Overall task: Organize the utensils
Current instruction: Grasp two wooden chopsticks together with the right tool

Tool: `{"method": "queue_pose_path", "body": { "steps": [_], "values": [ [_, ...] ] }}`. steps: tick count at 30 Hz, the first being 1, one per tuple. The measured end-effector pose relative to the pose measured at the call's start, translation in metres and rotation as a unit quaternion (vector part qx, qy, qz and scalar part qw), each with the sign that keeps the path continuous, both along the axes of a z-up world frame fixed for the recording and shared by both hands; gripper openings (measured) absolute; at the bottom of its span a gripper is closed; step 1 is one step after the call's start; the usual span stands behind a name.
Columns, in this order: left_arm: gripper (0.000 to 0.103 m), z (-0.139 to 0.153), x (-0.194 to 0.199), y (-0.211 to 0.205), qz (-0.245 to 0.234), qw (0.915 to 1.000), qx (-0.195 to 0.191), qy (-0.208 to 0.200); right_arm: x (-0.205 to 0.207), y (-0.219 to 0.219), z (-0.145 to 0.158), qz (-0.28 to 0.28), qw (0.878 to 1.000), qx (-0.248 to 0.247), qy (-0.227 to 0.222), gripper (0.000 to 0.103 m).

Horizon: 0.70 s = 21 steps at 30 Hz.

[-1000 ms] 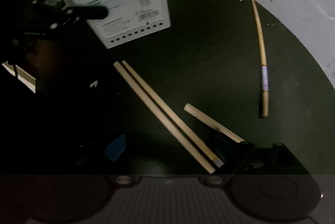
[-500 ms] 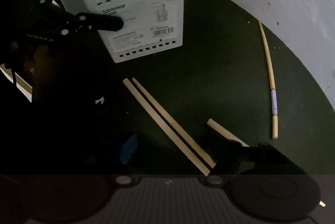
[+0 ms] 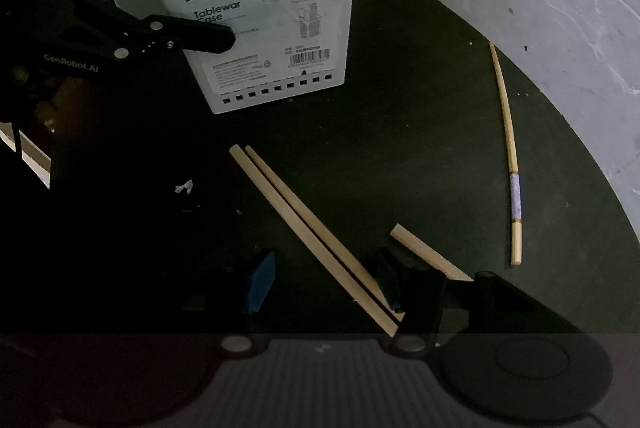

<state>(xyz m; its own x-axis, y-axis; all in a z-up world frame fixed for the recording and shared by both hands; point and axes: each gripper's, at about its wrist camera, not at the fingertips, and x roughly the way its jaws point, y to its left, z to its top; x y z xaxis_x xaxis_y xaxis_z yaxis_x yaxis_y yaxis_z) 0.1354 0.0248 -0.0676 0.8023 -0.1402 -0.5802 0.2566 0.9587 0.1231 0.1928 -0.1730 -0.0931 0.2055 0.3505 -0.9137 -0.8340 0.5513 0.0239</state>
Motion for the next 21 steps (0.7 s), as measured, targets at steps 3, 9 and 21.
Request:
{"method": "queue_pose_path", "body": {
  "steps": [3, 9, 21],
  "values": [
    [0.078, 0.0000, 0.0000, 0.0000, 0.000, 1.0000, 0.000, 0.000, -0.0013, 0.0004, -0.0008, -0.004, 1.000, 0.000, -0.001, 0.058],
    [0.078, 0.0001, 0.0000, -0.0001, 0.000, 1.0000, 0.000, 0.000, -0.0056, 0.0001, -0.0011, -0.008, 1.000, 0.001, -0.002, 0.046],
    [0.078, 0.0000, 0.0001, -0.0002, 0.000, 1.0000, 0.000, 0.000, -0.0020, 0.0005, 0.0040, -0.058, 0.998, -0.006, 0.022, 0.017]
  ]
}}
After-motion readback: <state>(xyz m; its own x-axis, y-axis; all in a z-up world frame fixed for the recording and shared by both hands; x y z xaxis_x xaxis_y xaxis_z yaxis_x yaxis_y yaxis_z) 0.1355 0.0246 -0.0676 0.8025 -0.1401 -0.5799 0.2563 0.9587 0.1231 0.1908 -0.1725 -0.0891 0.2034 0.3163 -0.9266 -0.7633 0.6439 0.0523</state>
